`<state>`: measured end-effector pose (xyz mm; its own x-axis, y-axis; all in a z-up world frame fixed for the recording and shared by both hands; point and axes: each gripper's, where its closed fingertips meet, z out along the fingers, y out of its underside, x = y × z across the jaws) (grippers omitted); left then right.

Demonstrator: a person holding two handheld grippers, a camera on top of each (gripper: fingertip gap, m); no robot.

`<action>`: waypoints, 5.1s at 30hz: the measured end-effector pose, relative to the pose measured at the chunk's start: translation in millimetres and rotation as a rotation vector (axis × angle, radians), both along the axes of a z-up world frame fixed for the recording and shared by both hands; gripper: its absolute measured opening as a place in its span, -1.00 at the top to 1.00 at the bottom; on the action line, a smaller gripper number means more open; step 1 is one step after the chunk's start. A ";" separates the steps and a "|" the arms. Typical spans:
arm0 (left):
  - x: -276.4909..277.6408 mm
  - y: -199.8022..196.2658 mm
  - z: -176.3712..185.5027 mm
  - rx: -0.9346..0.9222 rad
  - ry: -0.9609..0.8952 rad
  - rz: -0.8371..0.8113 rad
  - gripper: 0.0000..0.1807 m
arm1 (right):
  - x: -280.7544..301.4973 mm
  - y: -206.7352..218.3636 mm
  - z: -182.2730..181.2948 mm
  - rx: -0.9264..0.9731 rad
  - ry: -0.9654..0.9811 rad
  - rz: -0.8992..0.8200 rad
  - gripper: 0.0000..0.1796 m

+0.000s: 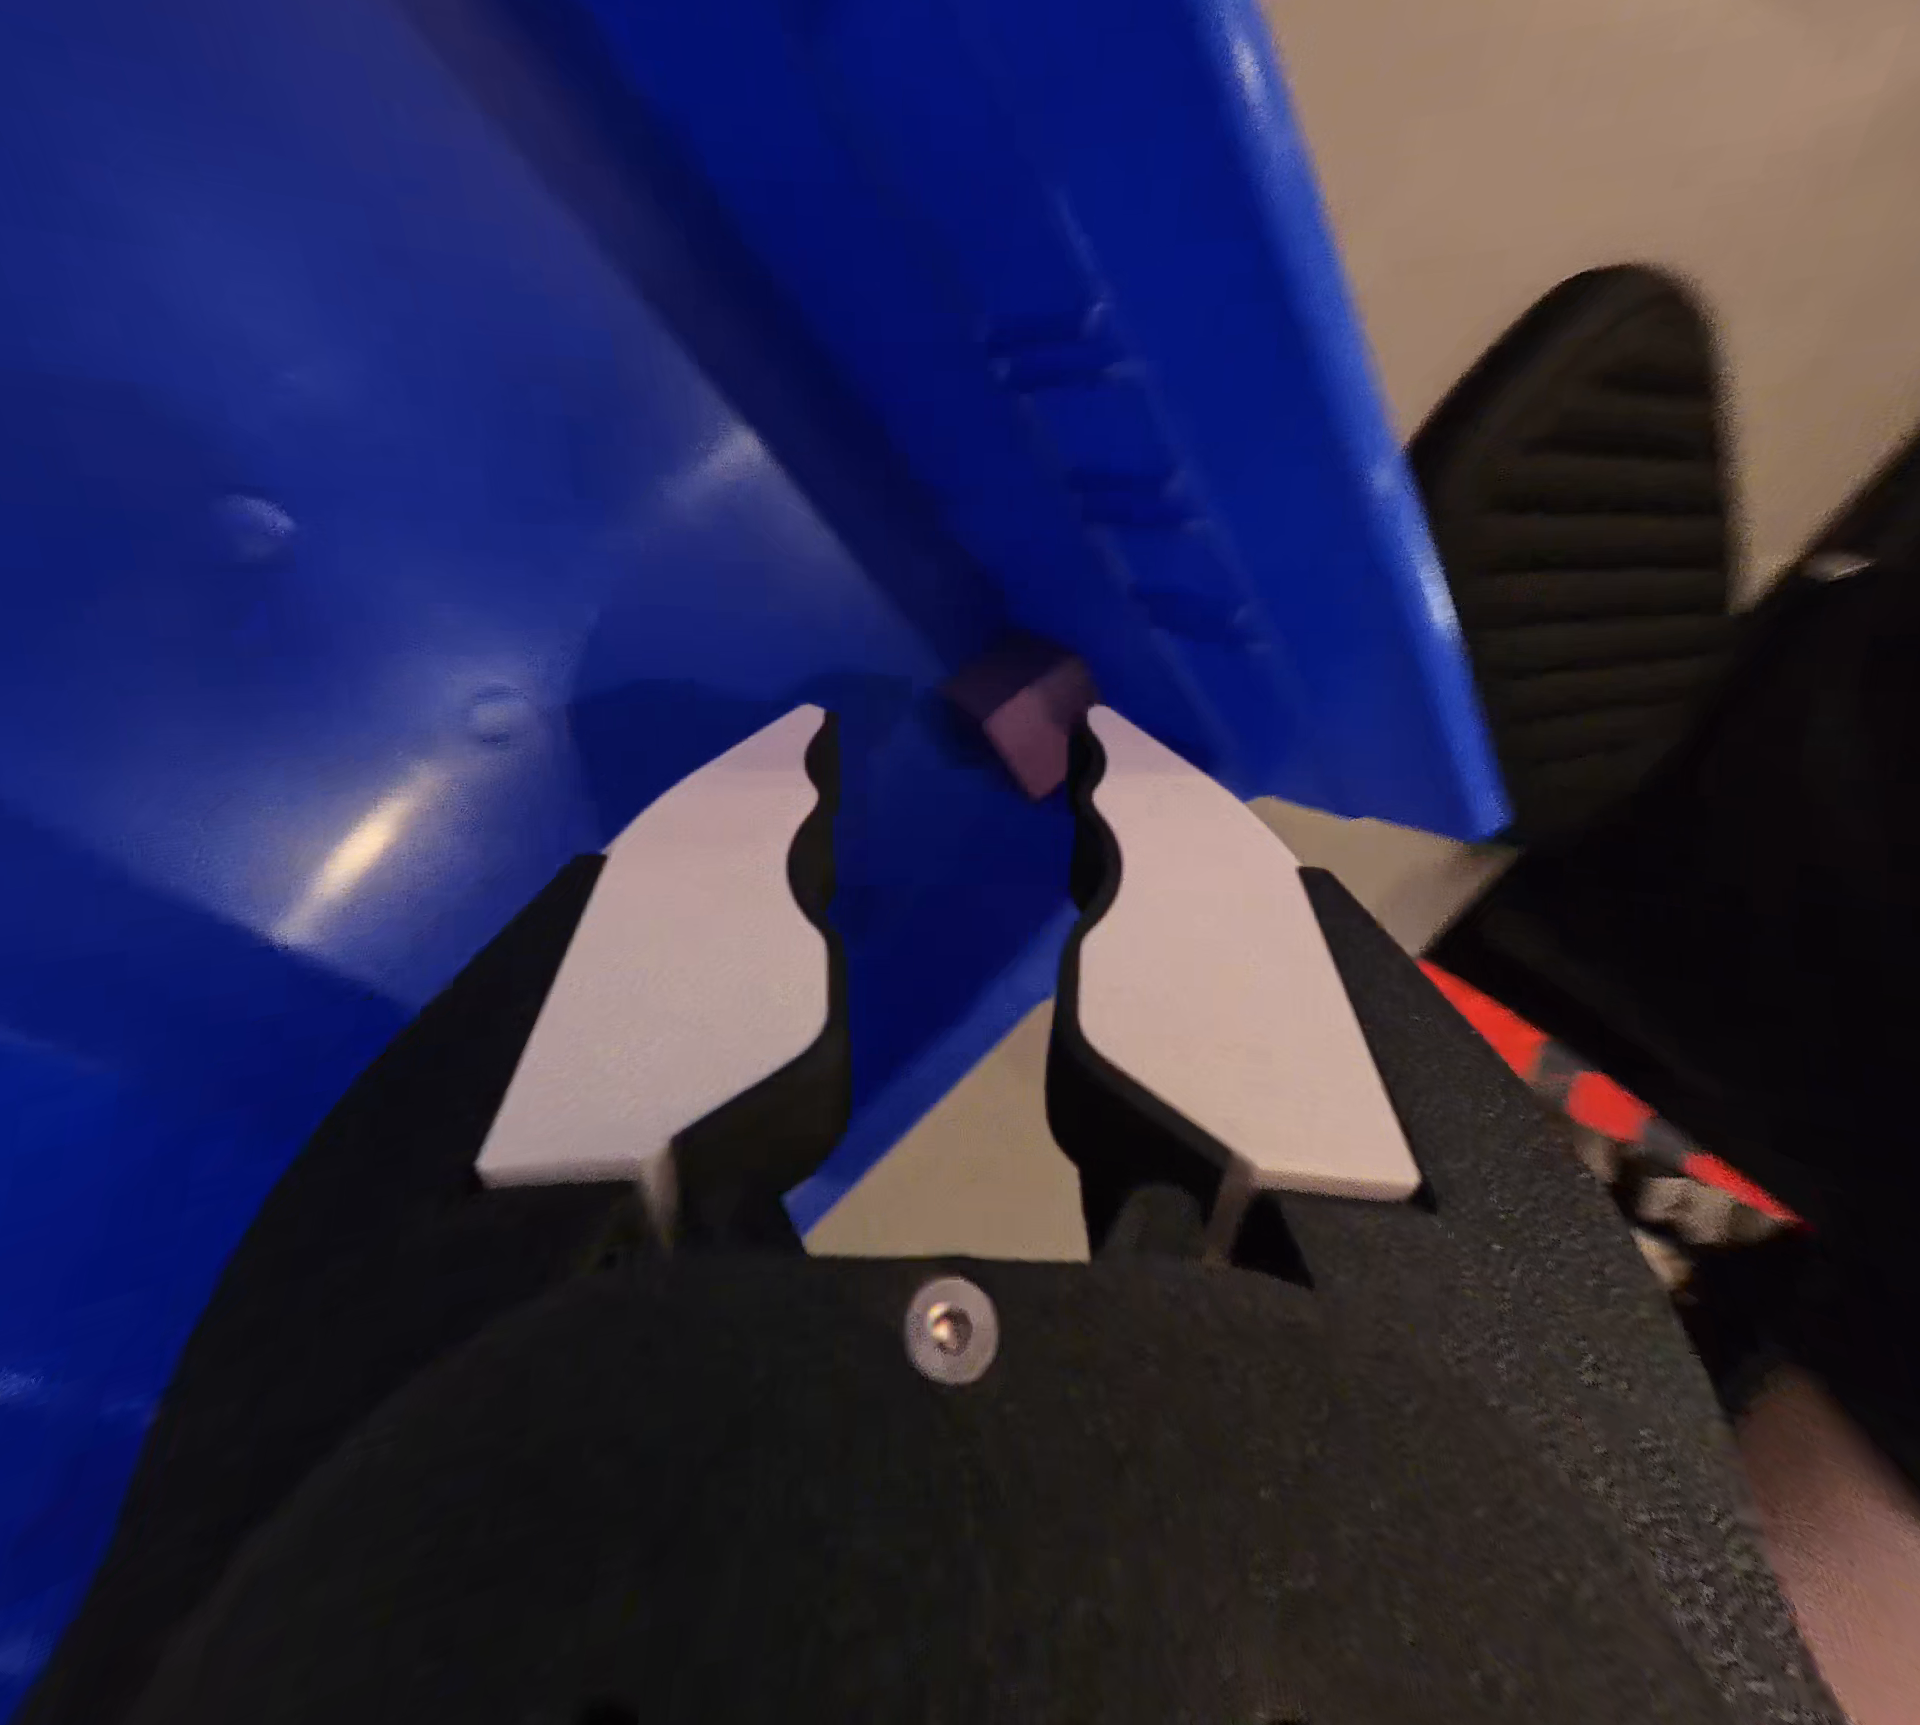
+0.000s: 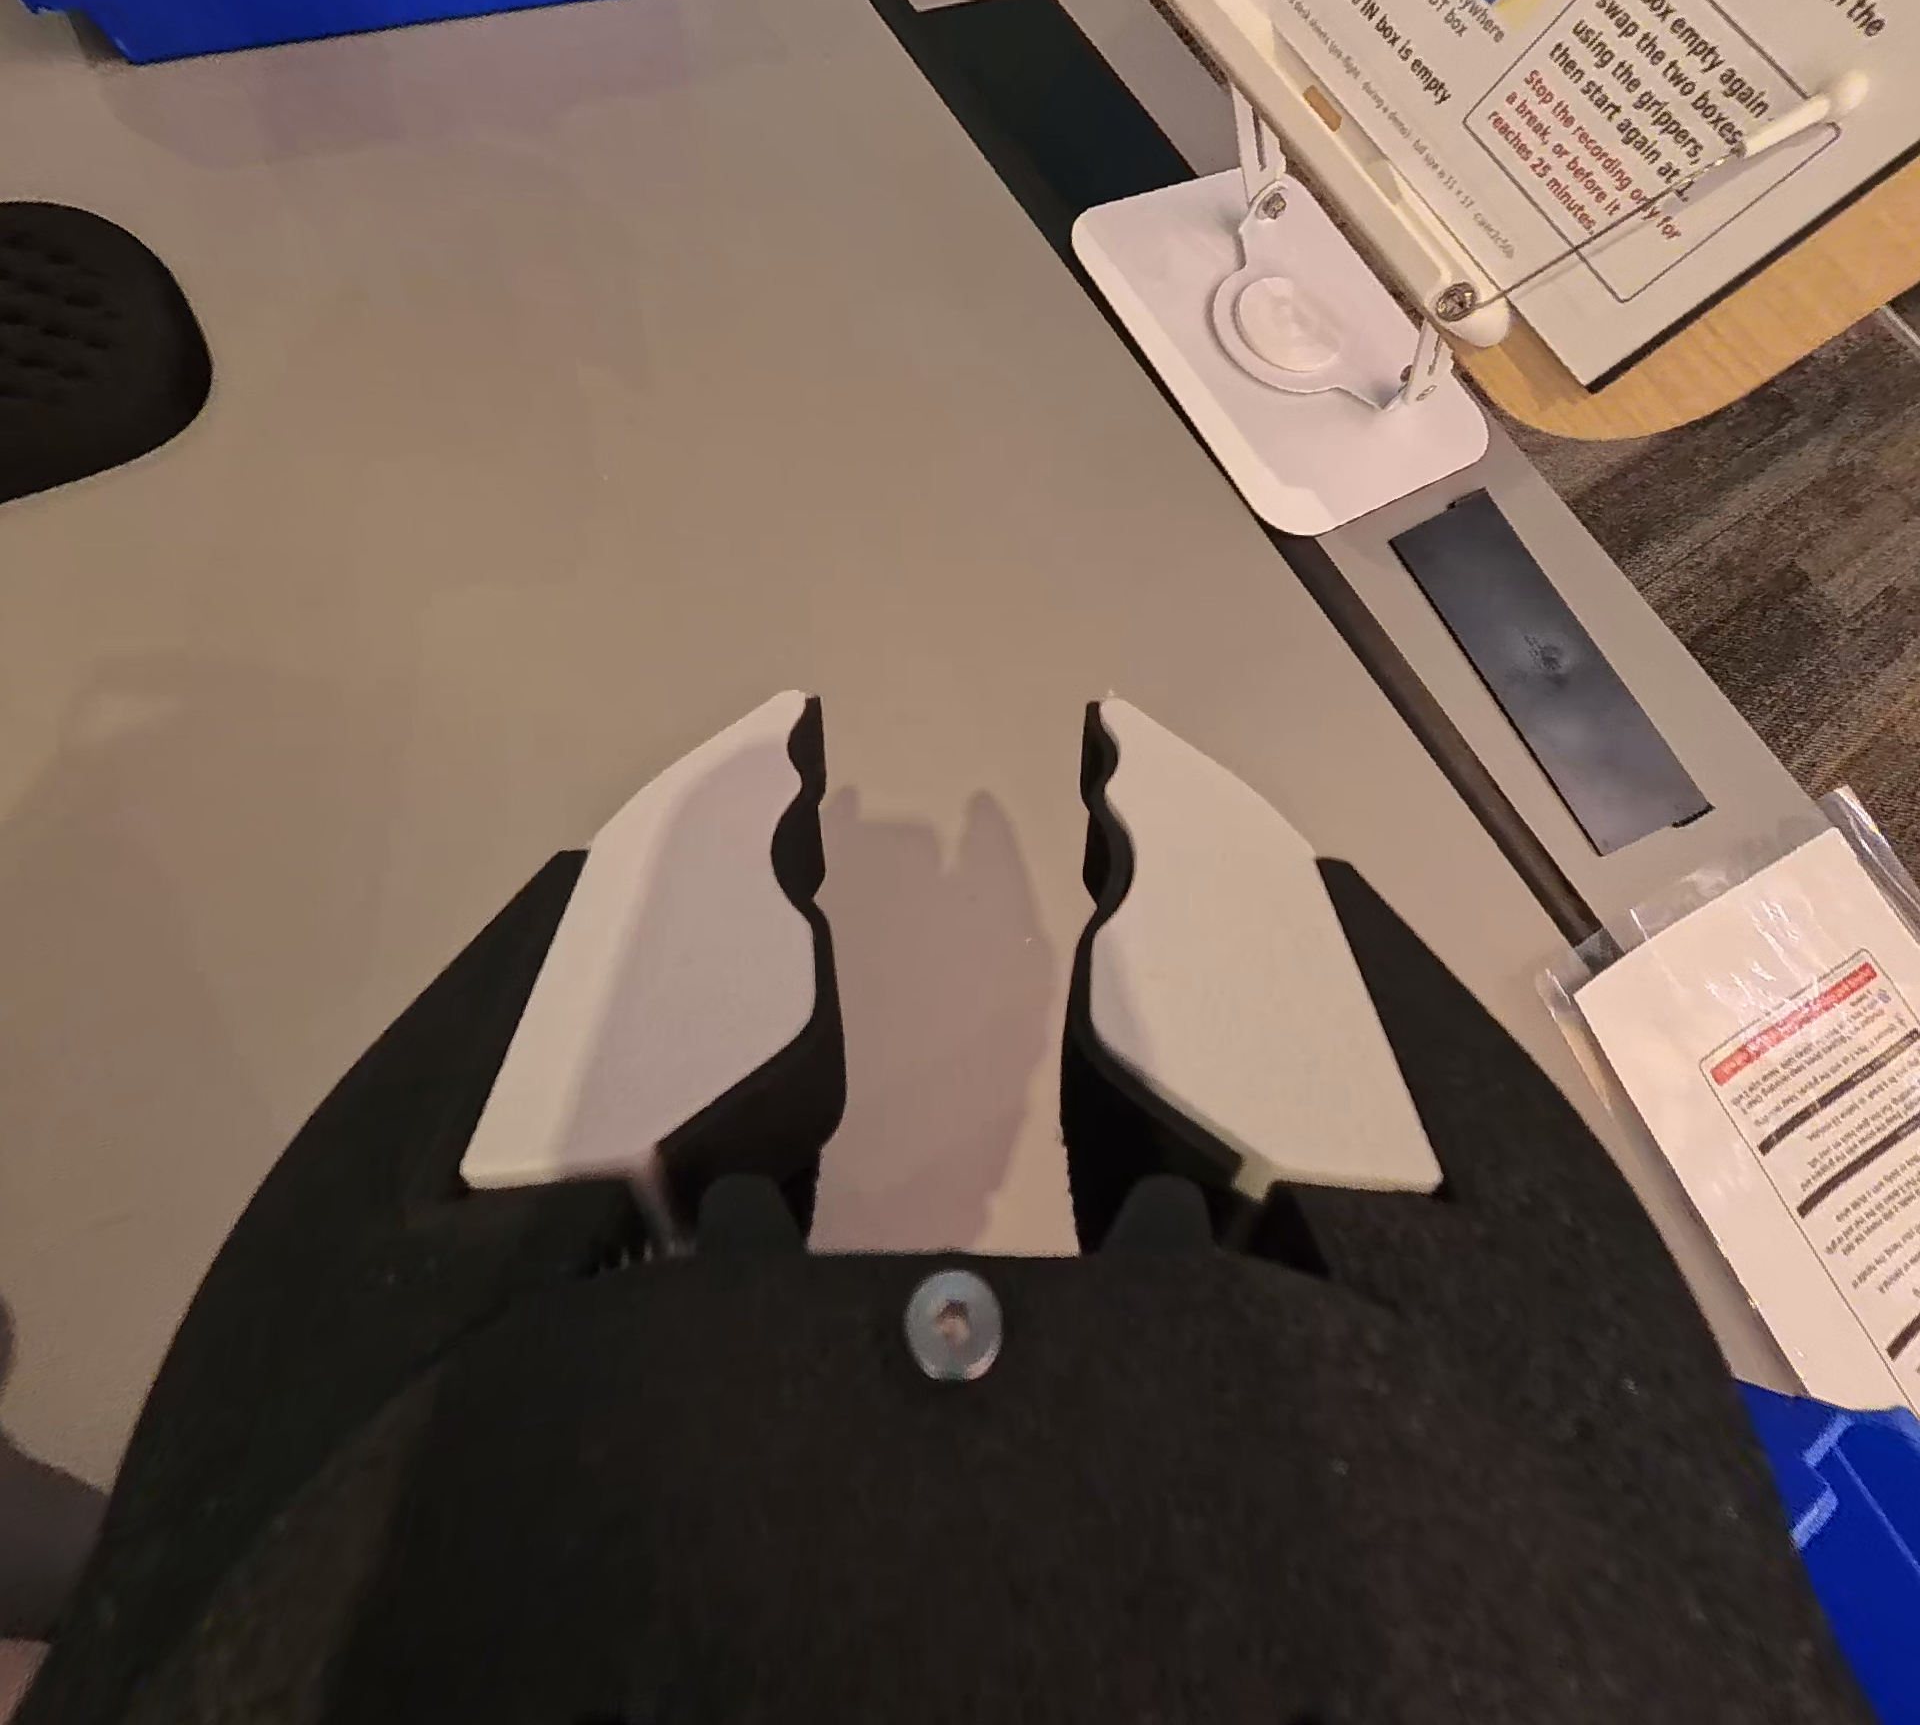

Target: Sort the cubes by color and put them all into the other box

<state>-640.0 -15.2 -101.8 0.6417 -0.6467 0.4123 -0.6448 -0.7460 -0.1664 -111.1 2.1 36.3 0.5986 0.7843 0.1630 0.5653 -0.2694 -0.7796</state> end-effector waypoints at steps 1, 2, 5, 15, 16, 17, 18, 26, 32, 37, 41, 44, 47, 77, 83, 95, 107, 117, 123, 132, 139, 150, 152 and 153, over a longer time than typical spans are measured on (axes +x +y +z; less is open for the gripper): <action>5.3 -1.7 1.4 -0.018 -0.020 0.024 0.55 | -0.1 0.7 -1.4 -0.003 -0.007 -0.002 0.48; 8.2 -3.9 0.3 -0.025 -0.014 0.026 0.55 | -1.0 1.0 -2.6 -0.006 -0.012 0.000 0.48; 5.2 -14.3 -10.9 -0.034 0.090 -0.024 0.48 | -3.4 0.8 -6.1 -0.016 -0.024 0.008 0.48; 9.1 -19.7 -26.7 -0.042 0.156 0.009 0.40 | -1.1 -0.1 -10.0 -0.022 -0.056 0.010 0.48; 9.2 -18.8 -26.3 -0.021 0.159 -0.006 0.40 | -0.2 0.0 -10.7 -0.024 -0.060 0.006 0.48; 9.2 -17.7 -25.7 -0.002 0.163 -0.018 0.40 | 0.5 0.1 -11.1 -0.024 -0.064 0.004 0.48; 8.3 -15.8 -25.2 0.017 0.170 -0.023 0.40 | 0.5 -0.2 -11.0 -0.023 -0.065 0.004 0.48; -4.2 1.9 -22.5 0.089 0.167 0.028 0.45 | -0.4 -4.6 -9.5 -0.015 -0.076 0.017 0.48; -19.3 14.6 -21.3 0.121 0.194 0.060 0.43 | 0.6 -3.4 -11.2 -0.021 -0.081 0.007 0.48; -25.4 27.0 -17.2 0.140 0.186 0.212 0.55 | -0.2 -5.4 -14.5 -0.027 -0.107 0.016 0.48; -15.2 20.1 -15.9 0.034 0.120 0.388 0.49 | -0.1 -4.0 -15.7 -0.031 -0.108 0.012 0.48; -29.8 21.0 -25.4 0.066 0.235 0.433 0.48 | -0.2 -3.5 -18.2 -0.037 -0.119 0.011 0.48; -29.1 18.4 -32.2 0.038 0.249 0.466 0.50 | -0.7 -3.7 -20.1 -0.037 -0.134 0.010 0.48; 280.2 -44.7 213.6 1.199 -0.749 -0.280 0.68 | -166.4 -69.9 38.4 -0.344 0.528 0.446 0.47; 363.1 -46.5 223.0 1.297 -0.808 -0.502 0.68 | -130.0 -53.9 93.1 -0.537 1.012 0.364 0.57; 432.0 -42.7 216.9 1.354 -0.840 -0.642 0.68 | -125.4 -62.7 76.8 -0.653 0.927 0.436 0.64; 404.6 -13.4 208.8 1.176 -0.961 -0.377 0.45 | -26.1 -11.8 68.9 -0.344 0.770 0.107 0.69; 403.0 8.3 190.1 1.132 -0.899 -0.346 0.55 | 341.6 -80.4 -39.7 -0.146 0.185 -1.064 0.68; 415.3 14.9 168.9 1.105 -0.831 -0.373 0.57 | 387.4 -93.5 -128.7 -0.377 -0.005 -1.151 0.68; 427.7 16.0 140.3 1.105 -0.710 -0.448 0.59 | 410.8 -81.5 -146.5 -0.412 0.055 -1.346 0.68; 418.0 24.1 151.9 1.094 -0.733 -0.384 0.58 | 412.2 -83.9 -128.7 -0.346 0.150 -1.364 0.53; 241.6 86.8 194.9 1.397 -0.004 0.014 0.60 | 368.6 -62.6 -36.5 -0.041 0.129 -1.183 0.54; 168.1 92.3 191.9 1.385 0.250 0.158 0.60 | 359.9 -54.2 -31.8 -0.028 0.059 -1.158 0.54; 127.5 92.9 188.3 1.363 0.370 0.245 0.60 | 354.4 -48.5 -29.8 -0.021 0.032 -1.141 0.54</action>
<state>-512.6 77.8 86.4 0.7247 -0.2540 -0.6405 -0.6888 -0.2406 -0.6839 243.3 -46.4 6.5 0.9678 -0.2170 0.1278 -0.0377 -0.6265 -0.7785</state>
